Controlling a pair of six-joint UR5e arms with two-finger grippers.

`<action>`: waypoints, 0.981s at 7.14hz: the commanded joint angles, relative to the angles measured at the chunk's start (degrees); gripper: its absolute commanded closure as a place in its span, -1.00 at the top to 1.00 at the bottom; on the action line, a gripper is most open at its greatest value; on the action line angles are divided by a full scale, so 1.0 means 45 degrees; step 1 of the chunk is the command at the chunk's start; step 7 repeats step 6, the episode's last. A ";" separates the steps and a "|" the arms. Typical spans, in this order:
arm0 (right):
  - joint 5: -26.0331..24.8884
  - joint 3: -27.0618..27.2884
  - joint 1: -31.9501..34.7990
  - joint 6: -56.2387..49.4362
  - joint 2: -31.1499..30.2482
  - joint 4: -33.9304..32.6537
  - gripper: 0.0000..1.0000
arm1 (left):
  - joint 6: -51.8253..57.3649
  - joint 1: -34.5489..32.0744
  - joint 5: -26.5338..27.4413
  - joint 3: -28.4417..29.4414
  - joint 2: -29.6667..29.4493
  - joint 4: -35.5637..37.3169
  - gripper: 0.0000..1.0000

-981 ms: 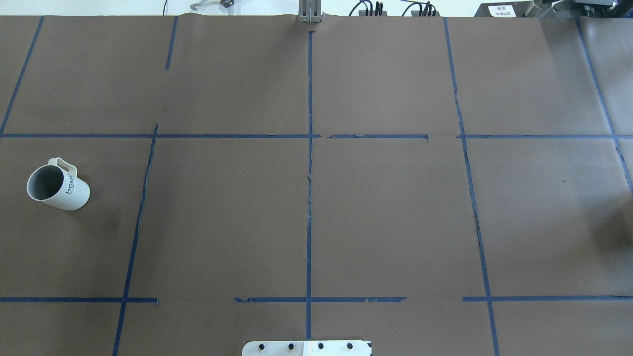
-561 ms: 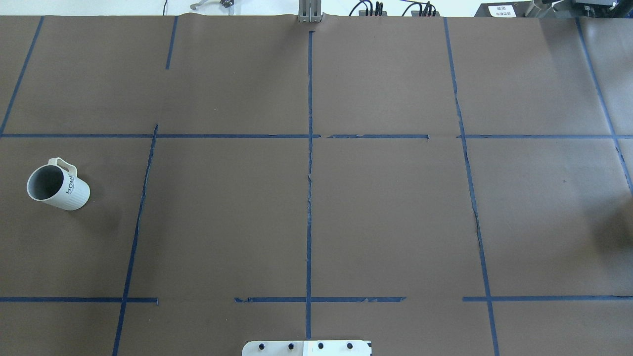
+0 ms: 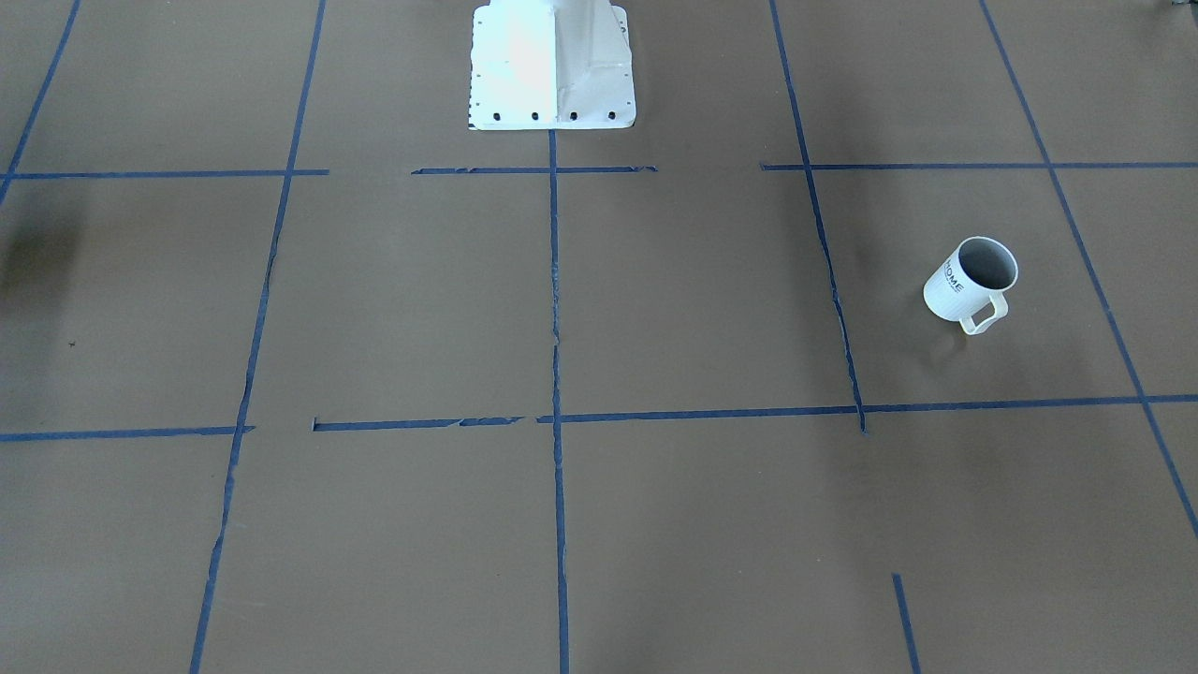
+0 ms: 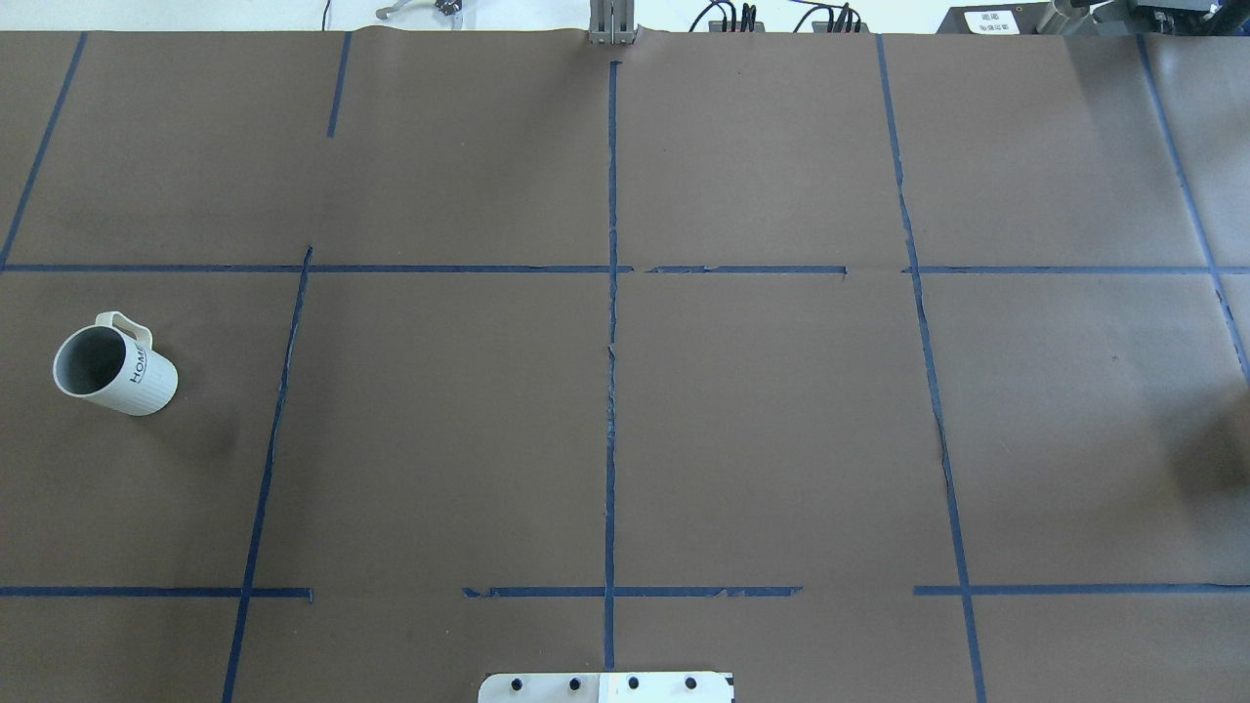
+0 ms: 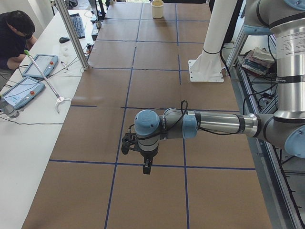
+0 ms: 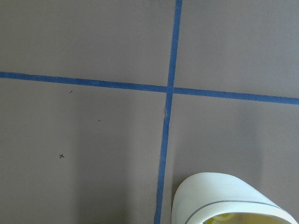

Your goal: Left arm hands cup to right arm to dump lemon

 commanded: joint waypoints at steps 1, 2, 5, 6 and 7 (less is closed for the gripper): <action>0.0001 -0.0003 -0.0020 0.0016 0.0018 0.0000 1.00 | -0.0023 0.0001 -0.0016 -0.0096 -0.0014 -0.0003 1.00; 0.0001 -0.0003 -0.0020 0.0016 0.0019 0.0000 1.00 | -0.0004 0.0001 -0.0016 -0.0097 -0.0015 -0.0003 1.00; 0.0020 -0.0003 -0.0020 0.0035 0.0019 0.0000 1.00 | -0.0003 0.0001 0.0004 -0.0097 -0.0054 -0.0003 1.00; 0.0001 -0.0003 -0.0020 0.0035 -0.0001 0.0000 1.00 | -0.0003 0.0020 0.0004 0.0000 -0.0073 -0.0003 1.00; 0.0001 -0.0003 -0.0020 0.0035 -0.0001 0.0000 1.00 | -0.0003 0.0020 0.0004 0.0000 -0.0073 -0.0003 1.00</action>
